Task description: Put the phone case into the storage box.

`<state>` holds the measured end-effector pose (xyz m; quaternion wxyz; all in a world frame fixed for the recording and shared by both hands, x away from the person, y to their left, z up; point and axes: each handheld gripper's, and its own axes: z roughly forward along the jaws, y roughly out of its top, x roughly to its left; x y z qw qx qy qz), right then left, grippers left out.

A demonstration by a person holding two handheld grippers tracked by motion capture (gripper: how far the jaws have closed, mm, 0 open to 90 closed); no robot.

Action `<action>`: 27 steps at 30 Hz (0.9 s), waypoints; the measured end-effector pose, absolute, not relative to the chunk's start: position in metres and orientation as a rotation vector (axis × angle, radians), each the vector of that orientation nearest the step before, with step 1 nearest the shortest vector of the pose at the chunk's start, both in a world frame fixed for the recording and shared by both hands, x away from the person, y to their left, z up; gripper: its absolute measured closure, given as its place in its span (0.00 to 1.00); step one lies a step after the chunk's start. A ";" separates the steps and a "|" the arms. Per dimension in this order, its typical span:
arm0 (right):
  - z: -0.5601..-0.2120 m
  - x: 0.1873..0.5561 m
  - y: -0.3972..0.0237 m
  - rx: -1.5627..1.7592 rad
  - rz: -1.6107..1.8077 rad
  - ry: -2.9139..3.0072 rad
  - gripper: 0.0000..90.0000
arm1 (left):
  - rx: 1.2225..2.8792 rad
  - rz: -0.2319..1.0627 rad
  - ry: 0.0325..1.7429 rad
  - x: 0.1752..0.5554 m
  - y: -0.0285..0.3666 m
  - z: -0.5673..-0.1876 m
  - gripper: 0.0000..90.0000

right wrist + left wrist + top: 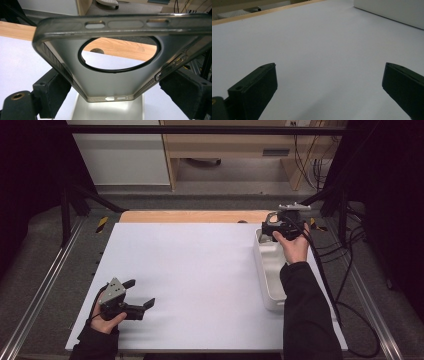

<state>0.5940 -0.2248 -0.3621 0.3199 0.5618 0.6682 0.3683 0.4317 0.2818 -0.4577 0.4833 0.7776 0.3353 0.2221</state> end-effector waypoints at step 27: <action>-0.399 0.618 -0.215 1.552 0.897 1.751 0.13 | 1.910 0.538 0.815 0.433 0.281 -0.460 0.00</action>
